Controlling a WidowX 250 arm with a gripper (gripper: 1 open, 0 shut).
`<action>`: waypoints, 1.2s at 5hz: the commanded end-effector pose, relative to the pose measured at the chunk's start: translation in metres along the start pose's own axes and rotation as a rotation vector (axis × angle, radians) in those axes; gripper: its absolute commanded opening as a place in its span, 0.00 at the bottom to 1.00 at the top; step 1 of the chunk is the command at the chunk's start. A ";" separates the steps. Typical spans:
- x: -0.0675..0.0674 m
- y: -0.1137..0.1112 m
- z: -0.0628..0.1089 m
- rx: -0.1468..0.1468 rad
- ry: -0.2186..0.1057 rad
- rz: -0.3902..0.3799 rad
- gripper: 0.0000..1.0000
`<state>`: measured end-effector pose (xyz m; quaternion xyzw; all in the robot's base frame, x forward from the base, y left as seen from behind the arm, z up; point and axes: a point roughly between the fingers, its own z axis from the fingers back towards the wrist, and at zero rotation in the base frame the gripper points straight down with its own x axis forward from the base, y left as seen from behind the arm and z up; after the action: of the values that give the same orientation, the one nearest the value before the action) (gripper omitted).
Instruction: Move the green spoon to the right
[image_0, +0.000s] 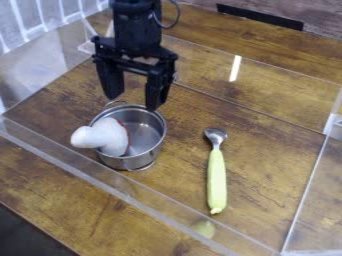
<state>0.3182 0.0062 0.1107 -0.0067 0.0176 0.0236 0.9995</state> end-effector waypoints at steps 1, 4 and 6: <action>0.007 -0.008 0.018 0.008 -0.048 0.031 1.00; -0.001 -0.005 0.050 -0.008 -0.036 0.072 1.00; -0.026 0.002 0.043 -0.032 -0.026 -0.040 1.00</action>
<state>0.2929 0.0018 0.1354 -0.0240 0.0405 -0.0012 0.9989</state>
